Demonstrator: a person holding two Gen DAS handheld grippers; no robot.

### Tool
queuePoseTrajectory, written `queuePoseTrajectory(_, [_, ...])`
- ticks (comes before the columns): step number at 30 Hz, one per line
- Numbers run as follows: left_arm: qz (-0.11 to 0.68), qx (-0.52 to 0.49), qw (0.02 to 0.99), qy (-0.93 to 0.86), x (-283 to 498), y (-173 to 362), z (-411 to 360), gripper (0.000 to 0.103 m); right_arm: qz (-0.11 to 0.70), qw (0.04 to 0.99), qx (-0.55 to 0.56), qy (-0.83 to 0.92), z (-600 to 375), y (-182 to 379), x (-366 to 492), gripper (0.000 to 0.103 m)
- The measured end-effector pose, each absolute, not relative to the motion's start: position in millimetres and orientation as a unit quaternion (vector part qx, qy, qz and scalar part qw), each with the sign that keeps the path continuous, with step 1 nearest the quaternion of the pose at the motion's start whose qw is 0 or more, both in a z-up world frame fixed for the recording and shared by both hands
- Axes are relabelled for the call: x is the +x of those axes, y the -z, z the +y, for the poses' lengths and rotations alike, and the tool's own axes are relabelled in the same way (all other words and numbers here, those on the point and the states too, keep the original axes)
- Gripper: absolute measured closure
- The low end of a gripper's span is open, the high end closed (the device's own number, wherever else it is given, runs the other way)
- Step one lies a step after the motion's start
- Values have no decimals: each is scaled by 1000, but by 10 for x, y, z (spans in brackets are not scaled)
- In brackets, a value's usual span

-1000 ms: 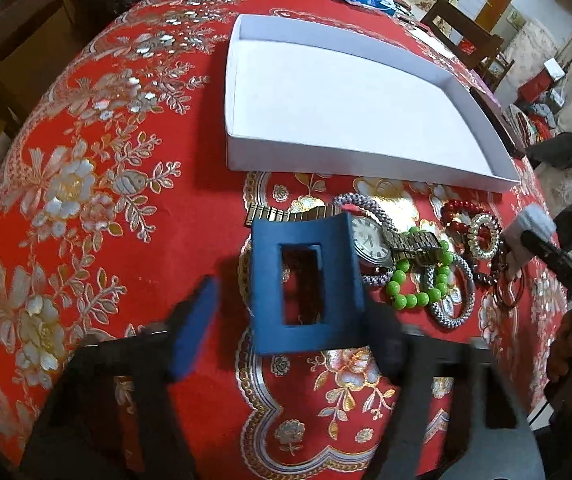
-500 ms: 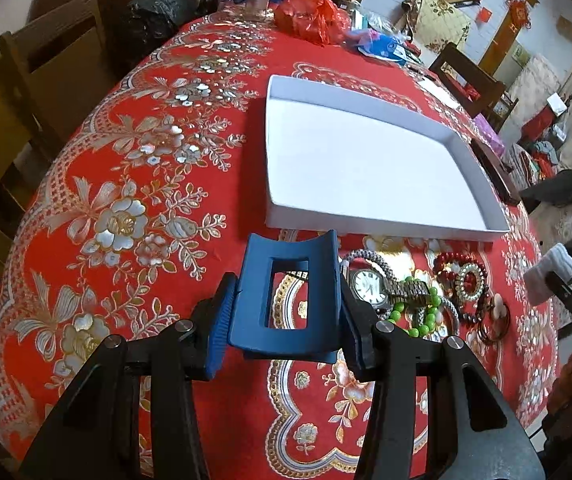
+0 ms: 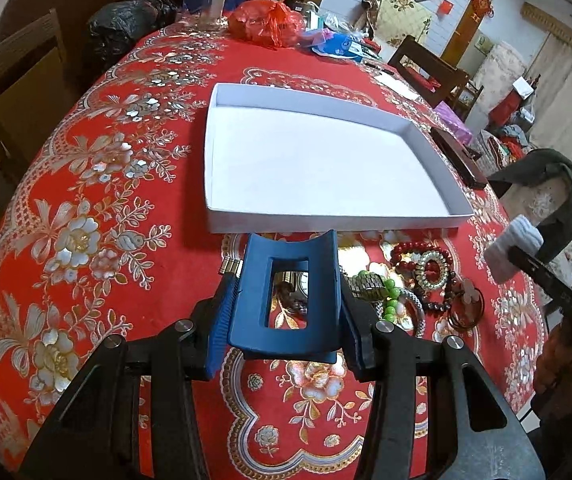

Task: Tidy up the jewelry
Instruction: 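Carry the blue clip and scrunchie into the white tray and open both tools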

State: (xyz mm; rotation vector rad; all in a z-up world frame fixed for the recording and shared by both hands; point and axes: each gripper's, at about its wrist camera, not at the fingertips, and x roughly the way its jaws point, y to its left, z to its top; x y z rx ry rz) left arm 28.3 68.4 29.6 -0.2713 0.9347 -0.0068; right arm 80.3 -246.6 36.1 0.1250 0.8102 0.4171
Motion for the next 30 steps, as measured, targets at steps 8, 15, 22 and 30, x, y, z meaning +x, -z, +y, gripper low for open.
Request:
queuePoseTrajectory(8, [431,-105,896,21,433,-483,483,57,383,902,93,-174,-2321,-449,941,63])
queuePoseTrajectory(15, [432,-106,895,33,828,-656,505,57,379,902,112,-172,-2260,-514,1117,63])
queuePoseTrajectory(22, [413,-86,907,14,1269,-624,717,57,354,913,86,-183,-2061,-589,1261,63])
queuePoseTrajectory(30, [435,-61,899,-4,1588,-125,819,57,375,905,68,-188,-1813,-340,1715,63])
